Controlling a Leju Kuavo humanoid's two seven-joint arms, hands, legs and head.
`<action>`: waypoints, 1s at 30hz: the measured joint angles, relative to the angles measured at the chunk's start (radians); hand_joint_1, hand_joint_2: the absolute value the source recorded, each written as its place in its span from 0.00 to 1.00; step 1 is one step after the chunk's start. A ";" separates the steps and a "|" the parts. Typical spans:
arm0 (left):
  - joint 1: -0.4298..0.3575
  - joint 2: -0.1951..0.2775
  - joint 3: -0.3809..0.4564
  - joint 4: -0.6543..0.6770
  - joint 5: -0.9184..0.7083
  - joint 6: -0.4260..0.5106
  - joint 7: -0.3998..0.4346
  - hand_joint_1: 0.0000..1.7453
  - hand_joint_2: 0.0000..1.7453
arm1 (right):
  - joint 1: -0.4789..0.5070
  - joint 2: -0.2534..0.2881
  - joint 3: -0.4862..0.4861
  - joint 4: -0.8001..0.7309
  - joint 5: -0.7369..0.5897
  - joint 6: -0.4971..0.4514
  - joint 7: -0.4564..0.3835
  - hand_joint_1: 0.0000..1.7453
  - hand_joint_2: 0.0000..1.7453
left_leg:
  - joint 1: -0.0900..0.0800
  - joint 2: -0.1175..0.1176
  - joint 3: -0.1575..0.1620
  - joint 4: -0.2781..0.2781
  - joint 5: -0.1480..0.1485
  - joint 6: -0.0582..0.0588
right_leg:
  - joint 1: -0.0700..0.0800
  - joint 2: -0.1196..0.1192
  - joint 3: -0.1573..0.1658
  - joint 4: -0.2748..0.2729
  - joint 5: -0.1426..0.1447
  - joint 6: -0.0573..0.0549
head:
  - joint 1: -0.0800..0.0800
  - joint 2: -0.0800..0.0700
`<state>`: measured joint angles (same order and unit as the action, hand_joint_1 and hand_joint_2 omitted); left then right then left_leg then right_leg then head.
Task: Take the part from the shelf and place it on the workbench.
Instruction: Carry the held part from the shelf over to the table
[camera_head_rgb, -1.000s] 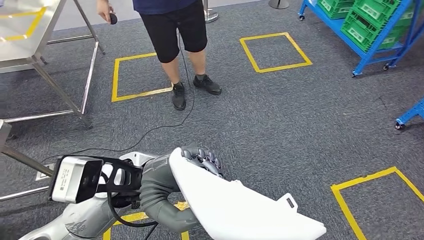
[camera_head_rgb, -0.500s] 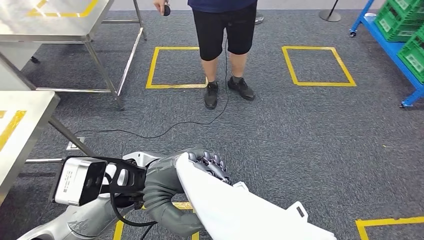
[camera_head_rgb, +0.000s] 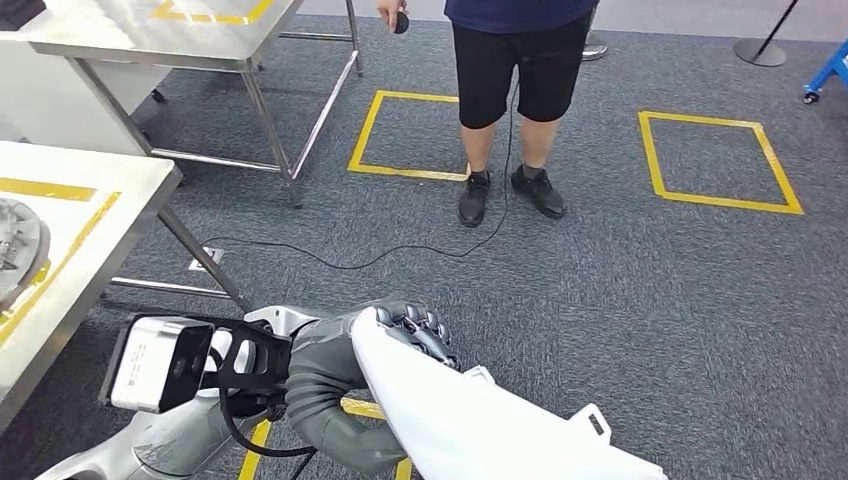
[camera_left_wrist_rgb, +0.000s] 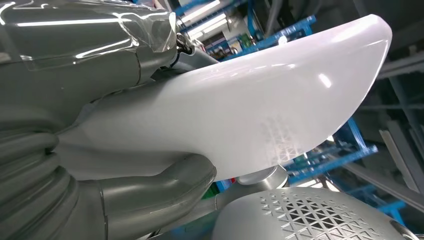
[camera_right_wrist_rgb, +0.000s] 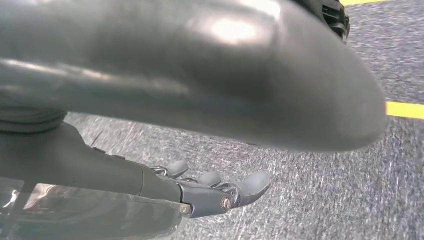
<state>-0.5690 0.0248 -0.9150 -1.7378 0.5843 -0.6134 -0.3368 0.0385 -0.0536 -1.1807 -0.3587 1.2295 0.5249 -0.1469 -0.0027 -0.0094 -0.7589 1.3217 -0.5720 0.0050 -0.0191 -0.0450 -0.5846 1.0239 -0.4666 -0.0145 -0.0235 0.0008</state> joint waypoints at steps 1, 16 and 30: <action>0.001 0.001 0.000 0.000 0.000 0.000 0.000 1.00 1.00 | 0.000 0.000 0.000 -0.001 0.000 0.000 0.000 0.00 0.00 | 0.001 0.004 0.000 -0.013 0.020 0.001 | 0.001 -0.013 0.004 0.000 -0.004 0.000 | 0.000 0.000; -0.002 -0.007 -0.003 0.004 0.000 0.000 -0.001 1.00 1.00 | 0.006 0.009 -0.003 -0.007 0.007 0.013 -0.001 0.00 0.00 | -0.005 -0.049 0.174 -0.335 0.151 0.050 | -0.002 0.042 -0.122 0.279 -0.123 0.037 | 0.010 0.000; 0.003 0.005 -0.007 0.029 0.074 -0.017 0.033 1.00 1.00 | -0.001 0.016 -0.005 -0.014 0.052 0.016 -0.024 0.00 0.00 | 0.006 0.001 0.017 -0.022 0.007 -0.005 | -0.005 0.011 0.001 0.003 0.003 0.011 | 0.007 0.000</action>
<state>-0.5657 0.0299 -0.9216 -1.7083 0.6583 -0.6301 -0.3037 0.0379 -0.0381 -1.1856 -0.3728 1.2816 0.5413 -0.1704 0.0037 -0.0082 -0.7420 1.2997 -0.5652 -0.0002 -0.0240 -0.0344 -0.5837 1.0270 -0.4637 -0.0036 -0.0169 0.0008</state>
